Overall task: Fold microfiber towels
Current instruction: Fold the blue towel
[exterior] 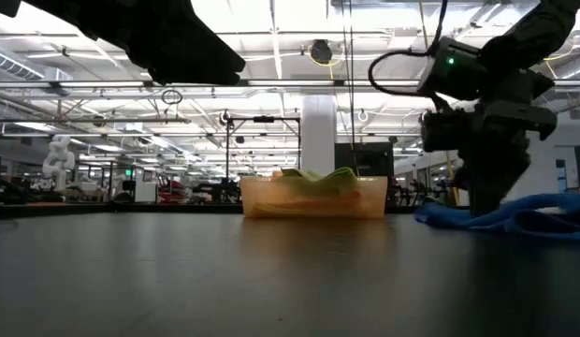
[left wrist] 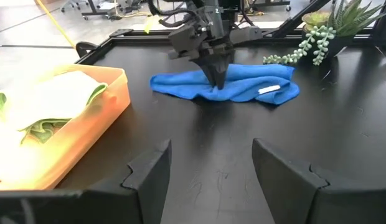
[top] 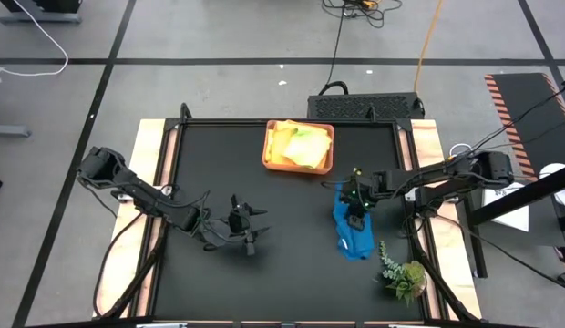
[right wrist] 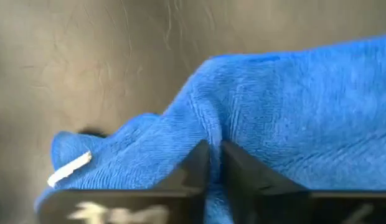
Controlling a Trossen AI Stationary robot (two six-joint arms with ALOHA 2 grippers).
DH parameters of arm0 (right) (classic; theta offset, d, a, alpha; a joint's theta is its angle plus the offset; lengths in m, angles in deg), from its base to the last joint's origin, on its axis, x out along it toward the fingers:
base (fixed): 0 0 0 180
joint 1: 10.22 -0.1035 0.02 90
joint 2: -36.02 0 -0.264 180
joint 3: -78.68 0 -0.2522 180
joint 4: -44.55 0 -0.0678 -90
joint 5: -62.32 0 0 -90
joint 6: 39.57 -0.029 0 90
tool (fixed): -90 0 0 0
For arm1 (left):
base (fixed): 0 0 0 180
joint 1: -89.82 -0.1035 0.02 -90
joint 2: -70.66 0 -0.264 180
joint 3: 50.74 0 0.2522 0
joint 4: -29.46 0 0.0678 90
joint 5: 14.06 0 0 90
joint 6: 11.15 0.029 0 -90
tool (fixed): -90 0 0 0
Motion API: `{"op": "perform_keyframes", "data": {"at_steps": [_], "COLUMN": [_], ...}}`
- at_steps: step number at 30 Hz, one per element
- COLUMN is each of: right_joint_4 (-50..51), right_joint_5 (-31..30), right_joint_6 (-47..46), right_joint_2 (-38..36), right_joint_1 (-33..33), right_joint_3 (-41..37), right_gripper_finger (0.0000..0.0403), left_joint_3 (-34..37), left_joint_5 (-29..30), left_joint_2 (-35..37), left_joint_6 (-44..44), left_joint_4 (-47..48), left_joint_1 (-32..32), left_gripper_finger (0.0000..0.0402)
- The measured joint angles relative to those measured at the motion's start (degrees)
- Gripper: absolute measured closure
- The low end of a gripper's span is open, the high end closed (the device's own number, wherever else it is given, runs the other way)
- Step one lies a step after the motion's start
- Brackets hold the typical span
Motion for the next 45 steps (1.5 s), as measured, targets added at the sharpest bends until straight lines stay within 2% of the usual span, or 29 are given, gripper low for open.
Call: {"op": "perform_keyframes", "data": {"at_steps": [2,15,21,25,29,32,34,40,45], "right_joint_4": [-1.35,-15.40,-15.73,-16.79,-17.68,-17.66,-17.66,-17.66,-17.66], "right_joint_5": [-0.61,2.93,2.86,1.16,-1.00,-1.65,-1.57,-1.52,-1.49], "right_joint_6": [3.25,15.65,18.59,18.69,18.69,18.69,18.69,19.08,19.11], "right_joint_2": [-0.71,-2.64,-2.68,-2.68,-2.66,-2.66,-2.66,-2.68,-2.69], "right_joint_1": [-0.48,-10.85,-12.29,-12.13,-11.27,-10.46,-10.03,-9.73,-9.73], "right_joint_3": [0.91,10.23,12.16,12.18,12.18,12.18,12.18,12.18,12.18], "right_gripper_finger": [0.0394,0.0401,0.0402,0.0402,0.0402,0.0402,0.0402,0.0403,0.0403], "left_joint_3": [0.00,0.00,-0.02,-0.04,0.00,-0.04,-0.01,0.00,0.00], "left_joint_5": [0.00,-0.12,-6.53,-11.26,-14.28,-14.01,-11.49,-6.08,-6.47], "left_joint_2": [0.02,0.02,-2.32,-7.81,-13.34,-16.13,-17.55,-19.84,-20.28], "left_joint_6": [0.00,-0.39,-1.04,-1.47,2.34,7.76,8.63,5.94,4.49], "left_joint_4": [0.04,0.34,0.80,-6.49,-16.04,-18.38,-17.39,-16.18,-16.23], "left_joint_1": [0.00,-0.04,-0.44,-1.03,-1.03,-0.58,-0.56,-1.97,-3.68], "left_gripper_finger": [0.0176,0.0176,0.0176,0.0176,0.0176,0.0176,0.0176,0.0176,0.0176]}}
